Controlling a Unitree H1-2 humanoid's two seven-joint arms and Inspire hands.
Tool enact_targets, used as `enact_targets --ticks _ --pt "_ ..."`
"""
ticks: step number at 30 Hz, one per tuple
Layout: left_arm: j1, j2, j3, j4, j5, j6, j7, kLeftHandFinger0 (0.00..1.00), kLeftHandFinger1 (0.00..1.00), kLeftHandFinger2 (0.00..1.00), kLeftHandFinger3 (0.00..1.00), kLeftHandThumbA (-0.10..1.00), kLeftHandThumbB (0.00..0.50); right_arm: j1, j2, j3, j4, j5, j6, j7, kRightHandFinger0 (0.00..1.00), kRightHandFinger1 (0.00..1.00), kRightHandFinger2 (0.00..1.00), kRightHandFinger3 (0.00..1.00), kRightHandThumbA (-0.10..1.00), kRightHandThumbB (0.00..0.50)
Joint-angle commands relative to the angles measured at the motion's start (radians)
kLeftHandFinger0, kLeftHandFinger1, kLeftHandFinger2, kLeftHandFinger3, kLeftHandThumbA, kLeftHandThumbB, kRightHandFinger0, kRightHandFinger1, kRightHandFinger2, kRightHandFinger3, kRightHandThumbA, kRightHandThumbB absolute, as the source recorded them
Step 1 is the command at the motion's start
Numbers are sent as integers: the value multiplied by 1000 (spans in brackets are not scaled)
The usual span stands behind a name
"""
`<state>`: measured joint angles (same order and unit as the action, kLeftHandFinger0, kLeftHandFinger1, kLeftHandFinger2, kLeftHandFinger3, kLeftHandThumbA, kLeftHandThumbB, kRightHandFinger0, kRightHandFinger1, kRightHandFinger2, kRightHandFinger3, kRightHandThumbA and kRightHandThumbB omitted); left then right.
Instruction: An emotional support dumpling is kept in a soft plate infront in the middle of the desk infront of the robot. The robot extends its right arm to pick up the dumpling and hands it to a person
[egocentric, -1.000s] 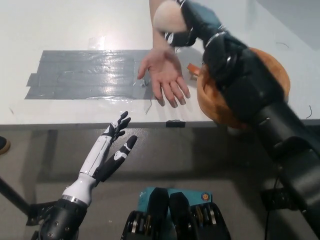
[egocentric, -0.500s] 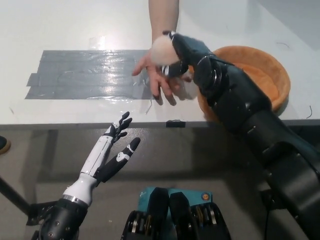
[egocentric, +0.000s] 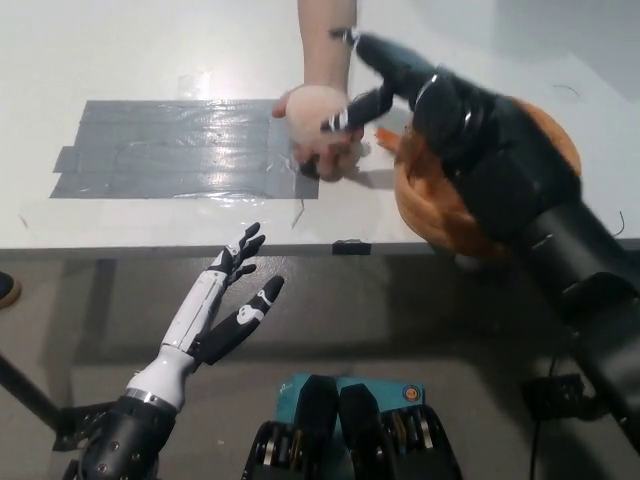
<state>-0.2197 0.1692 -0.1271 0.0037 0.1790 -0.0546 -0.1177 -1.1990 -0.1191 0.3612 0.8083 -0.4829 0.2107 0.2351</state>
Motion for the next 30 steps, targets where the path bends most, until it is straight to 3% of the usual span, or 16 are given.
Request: enact_targets --ticks 1,3,5,10,16,18,20,24,27,30 --pt "-22 10 -3 -19 13 -12 -6 970 1000 1000 1000 741 0 -61 -43 -45 -197 34 8 27 1000 1000 1000 1000 1000 500" --pt "-20 11 -5 -23 8 -8 -12 961 1000 1000 1000 709 0 -51 -56 -72 -321 46 32 35 1000 1000 1000 1000 993 500" --pt "-18 13 -7 -29 5 -1 -19 967 1000 1000 1000 690 0 -43 -57 -118 -417 84 45 34 1000 1000 1000 1000 919 500" --pt "-15 16 -6 -26 -6 -9 -26 991 1000 1000 1000 619 0 24 -92 -174 -758 109 93 69 1000 1000 1000 1000 1000 500" --pt "-14 18 2 -23 -3 -15 -16 969 1000 1000 1000 607 0 277 -99 -186 -1321 108 211 125 1000 1000 1000 1000 1000 478" --pt "-1 15 0 -18 -1 -21 -12 966 1000 1000 1000 608 0 396 -80 -177 -1428 124 210 117 1000 1000 1000 1000 982 479" --pt "11 12 -2 -12 0 -30 -10 963 1000 1000 1000 602 0 519 -57 -170 -1482 186 196 104 1000 1000 1000 1000 870 477" --pt "61 6 -8 -25 4 -31 -5 930 994 1000 1000 602 0 718 -60 -137 -1538 218 136 92 1000 1000 1000 1000 854 459" --pt "91 5 -14 -21 13 -43 0 936 998 1000 1000 612 0 836 -61 -128 -1546 207 108 80 1000 1000 1000 1000 857 471" --pt "104 2 -15 -13 14 -45 2 947 1000 1000 1000 603 0 963 -67 -133 -1475 201 15 46 1000 1000 1000 1000 822 447"
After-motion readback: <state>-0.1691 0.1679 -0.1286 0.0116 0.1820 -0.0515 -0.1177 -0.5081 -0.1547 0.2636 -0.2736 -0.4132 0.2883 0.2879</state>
